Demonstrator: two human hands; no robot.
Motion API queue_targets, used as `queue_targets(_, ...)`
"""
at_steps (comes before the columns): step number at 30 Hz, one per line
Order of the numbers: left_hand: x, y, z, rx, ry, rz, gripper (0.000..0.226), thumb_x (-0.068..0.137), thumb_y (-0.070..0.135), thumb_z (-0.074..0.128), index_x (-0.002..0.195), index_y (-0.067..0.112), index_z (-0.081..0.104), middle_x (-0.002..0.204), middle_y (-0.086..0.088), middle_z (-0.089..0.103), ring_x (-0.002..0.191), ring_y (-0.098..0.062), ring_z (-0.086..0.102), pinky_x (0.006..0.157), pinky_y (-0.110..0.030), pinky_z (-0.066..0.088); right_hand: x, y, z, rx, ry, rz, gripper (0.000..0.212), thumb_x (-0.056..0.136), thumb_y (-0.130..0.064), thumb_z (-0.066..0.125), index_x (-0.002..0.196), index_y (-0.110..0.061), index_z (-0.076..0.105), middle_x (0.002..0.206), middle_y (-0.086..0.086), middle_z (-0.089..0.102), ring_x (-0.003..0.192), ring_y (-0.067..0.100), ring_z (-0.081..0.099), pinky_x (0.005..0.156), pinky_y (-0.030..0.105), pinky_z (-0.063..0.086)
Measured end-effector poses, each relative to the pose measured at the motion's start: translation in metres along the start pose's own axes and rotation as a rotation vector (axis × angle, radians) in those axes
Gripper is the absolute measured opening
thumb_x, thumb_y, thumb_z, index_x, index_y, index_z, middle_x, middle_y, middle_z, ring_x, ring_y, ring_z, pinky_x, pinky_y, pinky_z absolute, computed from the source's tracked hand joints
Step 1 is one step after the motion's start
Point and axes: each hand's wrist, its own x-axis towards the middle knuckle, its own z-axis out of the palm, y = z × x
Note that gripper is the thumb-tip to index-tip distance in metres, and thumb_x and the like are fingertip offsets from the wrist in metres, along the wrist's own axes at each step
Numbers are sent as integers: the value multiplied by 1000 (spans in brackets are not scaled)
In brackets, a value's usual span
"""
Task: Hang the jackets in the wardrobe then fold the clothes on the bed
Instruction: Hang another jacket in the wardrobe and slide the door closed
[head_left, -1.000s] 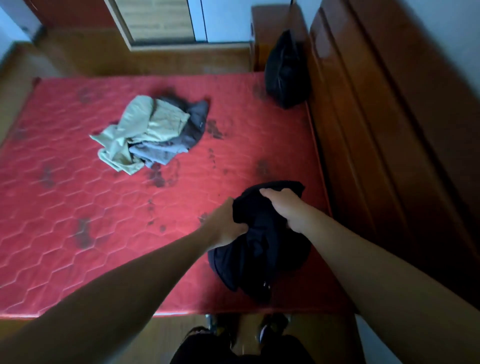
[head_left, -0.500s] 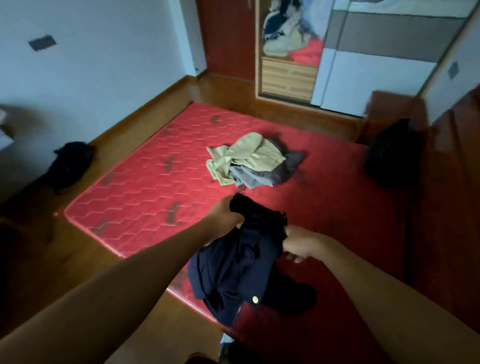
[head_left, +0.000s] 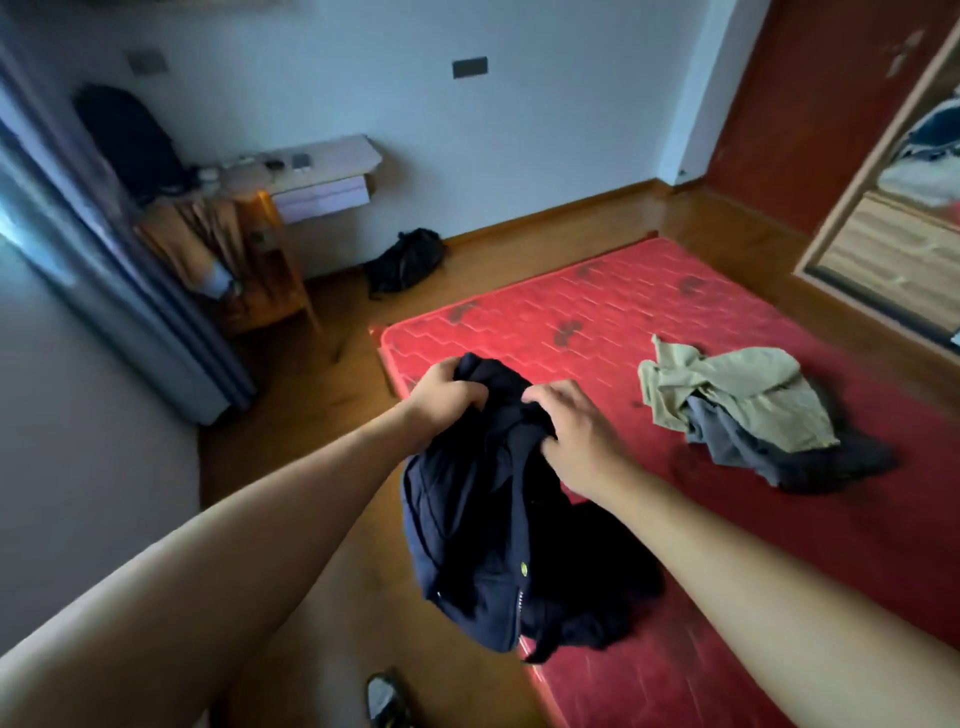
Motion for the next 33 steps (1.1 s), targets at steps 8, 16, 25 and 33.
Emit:
queue_targets(8,62,-25,-169,-110,43,-64,55,67,29,63,116,4,61,88,-10,59,79,-23,54,67,-38,42,164,-114,80,146,104,16,20,92,-40,46,86,-30,62,77,-19,64,72,1,57,62,16,43)
queue_targets(16,127,-29,-282,-350,34,-8,33,101,27,45,118,11,70,115,-7,74,108,-19,70,89,-29,56,300,-206,127,482,105,176,26,99,-31,45,73,-31,48,71,-9,49,69,13,48,67,24,44)
queue_targets(25,243,6,-388,-355,74,27,47,96,64,40,116,34,70,120,14,71,111,-2,66,91,-21,46,503,-237,158,909,2,361,48,98,-45,45,56,-32,64,53,-16,60,61,8,53,62,30,42)
queue_targets(33,341,88,-477,-70,351,250,67,75,79,53,125,35,60,121,21,66,113,12,57,102,-20,41,664,-267,147,359,243,-52,15,93,-26,45,98,-24,59,93,14,68,74,26,50,58,27,19)
